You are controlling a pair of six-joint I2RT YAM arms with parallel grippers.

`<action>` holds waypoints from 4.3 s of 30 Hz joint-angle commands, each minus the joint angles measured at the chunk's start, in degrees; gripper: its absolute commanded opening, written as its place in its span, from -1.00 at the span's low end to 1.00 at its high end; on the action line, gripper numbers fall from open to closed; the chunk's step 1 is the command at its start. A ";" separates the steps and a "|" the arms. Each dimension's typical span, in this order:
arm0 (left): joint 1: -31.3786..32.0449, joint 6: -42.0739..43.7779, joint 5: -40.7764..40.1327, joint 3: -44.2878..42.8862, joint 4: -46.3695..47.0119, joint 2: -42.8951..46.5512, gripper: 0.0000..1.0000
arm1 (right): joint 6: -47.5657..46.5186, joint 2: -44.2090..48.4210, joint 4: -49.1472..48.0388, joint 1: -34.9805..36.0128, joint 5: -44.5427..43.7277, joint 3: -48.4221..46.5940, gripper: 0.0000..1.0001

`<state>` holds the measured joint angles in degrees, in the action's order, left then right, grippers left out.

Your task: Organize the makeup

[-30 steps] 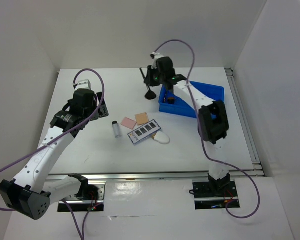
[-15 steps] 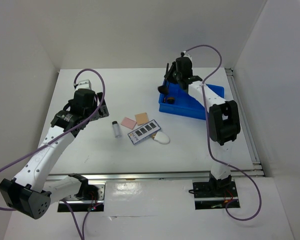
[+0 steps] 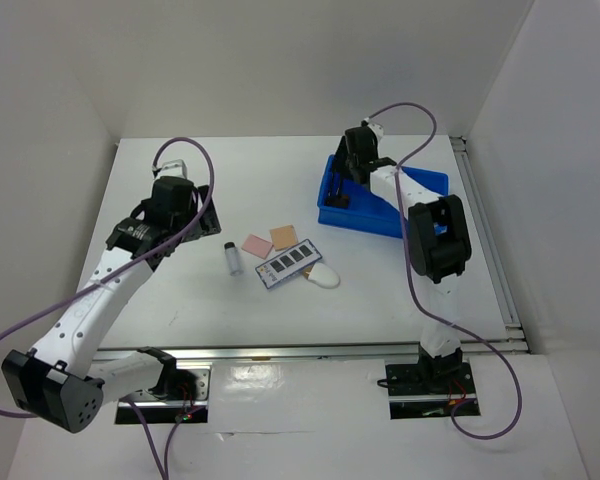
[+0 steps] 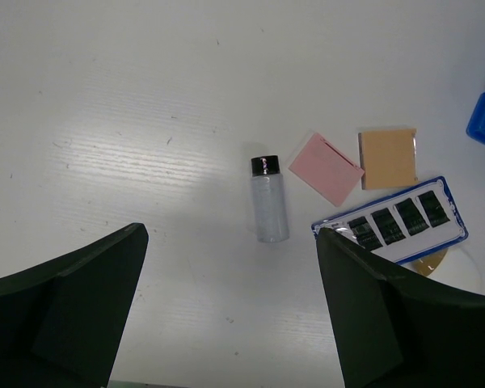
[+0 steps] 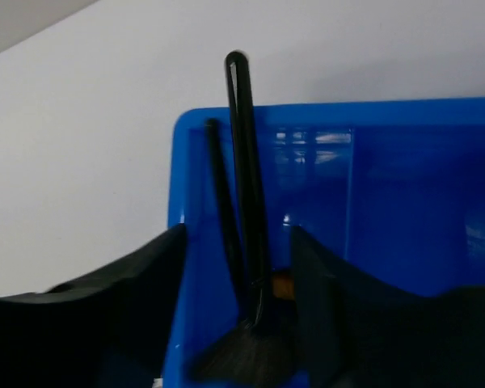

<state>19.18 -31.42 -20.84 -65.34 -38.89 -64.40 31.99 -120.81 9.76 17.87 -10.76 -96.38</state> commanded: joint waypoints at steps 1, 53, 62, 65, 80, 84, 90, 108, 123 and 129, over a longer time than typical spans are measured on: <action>0.16 1.45 0.71 -1.02 1.54 -0.81 1.00 | -1.84 -0.56 2.19 0.94 -2.07 -2.24 0.31; 0.16 1.45 2.21 -0.40 4.00 0.94 1.00 | 9.41 37.06 -19.60 2.61 38.80 54.45 0.39; 0.16 1.45 2.21 -0.40 4.00 0.94 1.00 | 10.02 29.76 -24.35 2.61 38.27 54.28 0.35; 0.16 1.45 2.21 -0.40 4.00 0.94 1.00 | 10.02 28.36 -24.35 2.61 37.48 53.58 0.35; 0.16 1.45 2.21 0.13 3.48 0.94 1.00 | 11.17 20.44 -26.72 6.56 38.01 48.92 0.05; 0.16 1.45 1.69 0.13 3.47 0.94 1.00 | 10.02 20.44 -25.49 6.57 37.48 46.73 -0.30; 0.16 1.45 1.68 0.13 3.47 1.47 1.00 | 8.89 24.04 -22.95 7.61 36.96 44.88 -0.98; 0.16 1.45 0.63 0.13 3.47 3.05 1.00 | 2.03 37.32 -9.86 7.27 37.22 26.60 -1.00; 0.16 1.45 0.10 -0.93 3.47 3.05 1.00 | -4.21 38.29 -1.94 -7.13 30.62 15.26 -1.00; 0.16 1.45 0.10 -0.93 3.47 3.05 1.00 | -5.36 34.69 -1.41 -12.76 32.55 12.98 -1.00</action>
<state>19.18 -30.17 -19.77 -65.34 -36.40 -62.48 28.38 -85.21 8.36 6.48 20.40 -79.92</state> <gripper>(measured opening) 1.001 0.008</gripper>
